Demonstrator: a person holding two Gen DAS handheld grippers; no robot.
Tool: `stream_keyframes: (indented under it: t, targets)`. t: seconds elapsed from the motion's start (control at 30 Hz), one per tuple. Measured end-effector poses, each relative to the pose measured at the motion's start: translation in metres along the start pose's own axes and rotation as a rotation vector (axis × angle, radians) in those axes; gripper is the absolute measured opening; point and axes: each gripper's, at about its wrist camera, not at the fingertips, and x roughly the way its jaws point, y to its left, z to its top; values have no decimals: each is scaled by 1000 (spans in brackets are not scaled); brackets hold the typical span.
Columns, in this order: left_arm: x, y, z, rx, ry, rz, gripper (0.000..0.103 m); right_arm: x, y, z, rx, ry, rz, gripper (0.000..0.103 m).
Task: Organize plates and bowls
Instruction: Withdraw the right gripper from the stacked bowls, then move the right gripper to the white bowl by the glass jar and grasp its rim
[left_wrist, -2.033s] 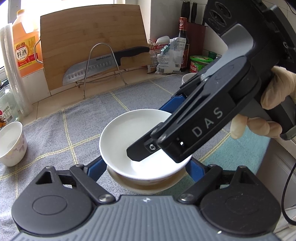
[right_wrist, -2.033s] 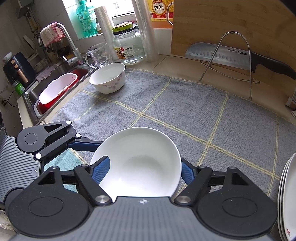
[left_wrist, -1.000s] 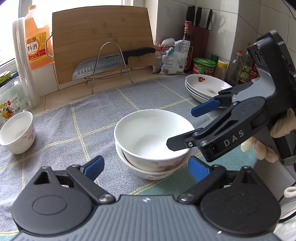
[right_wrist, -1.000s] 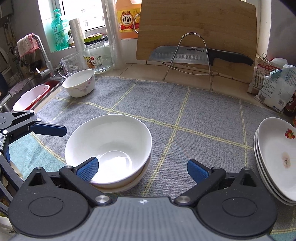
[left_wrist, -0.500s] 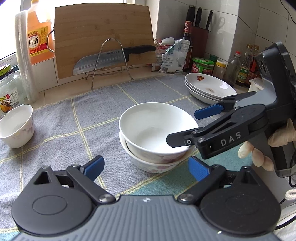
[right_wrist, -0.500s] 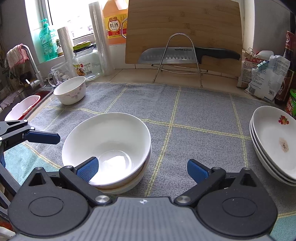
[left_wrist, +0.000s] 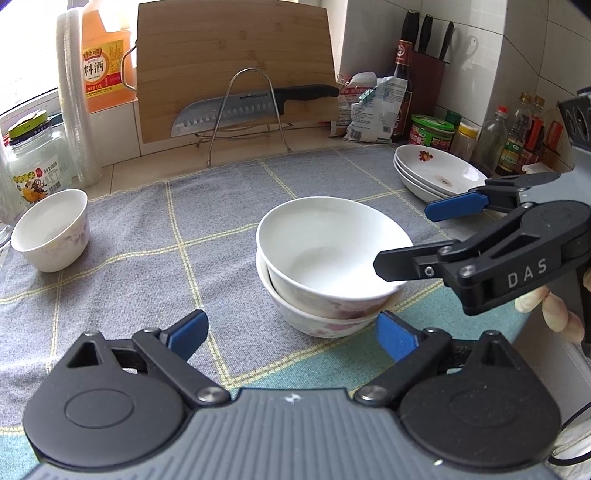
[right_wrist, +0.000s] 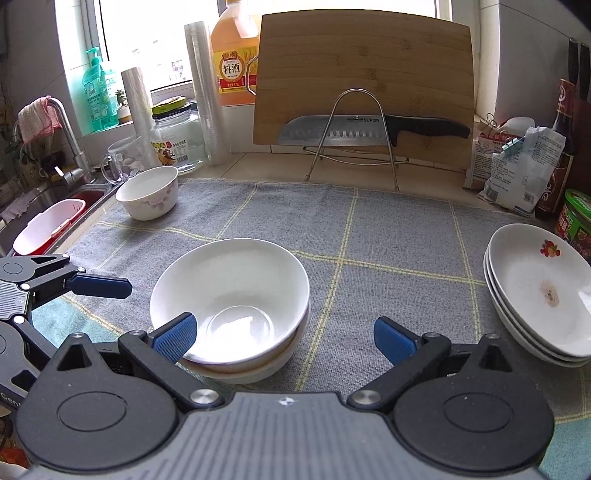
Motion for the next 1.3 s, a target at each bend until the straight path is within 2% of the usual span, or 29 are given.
stream_keyframes:
  t: [0.1,0.23,0.53,0.7,0.83,1.0,1.3]
  targets:
    - [-2,-5,2,-35,11,27,97,-2,-3,1,-49,1,21,103]
    - [-5,-11,3,-56,27,105,97,-5,-8,0,-95,-8,51,103]
    - [-26,-3,-1,-115,-1,244,97,-10,-13,8,-168,-10,151,103]
    - [-27,22,1,-155,-33,309,97,-7,-3,21,-200,-13,180,103]
    - [-24,51,3,-176,-36,327,97,3,6,33,-212,7,213,103]
    - [-14,91,6,-149,-36,350,97,18,24,55,-271,35,229,103]
    - [20,154,15,-141,-60,425,97,65,54,119,-264,122,308,103]
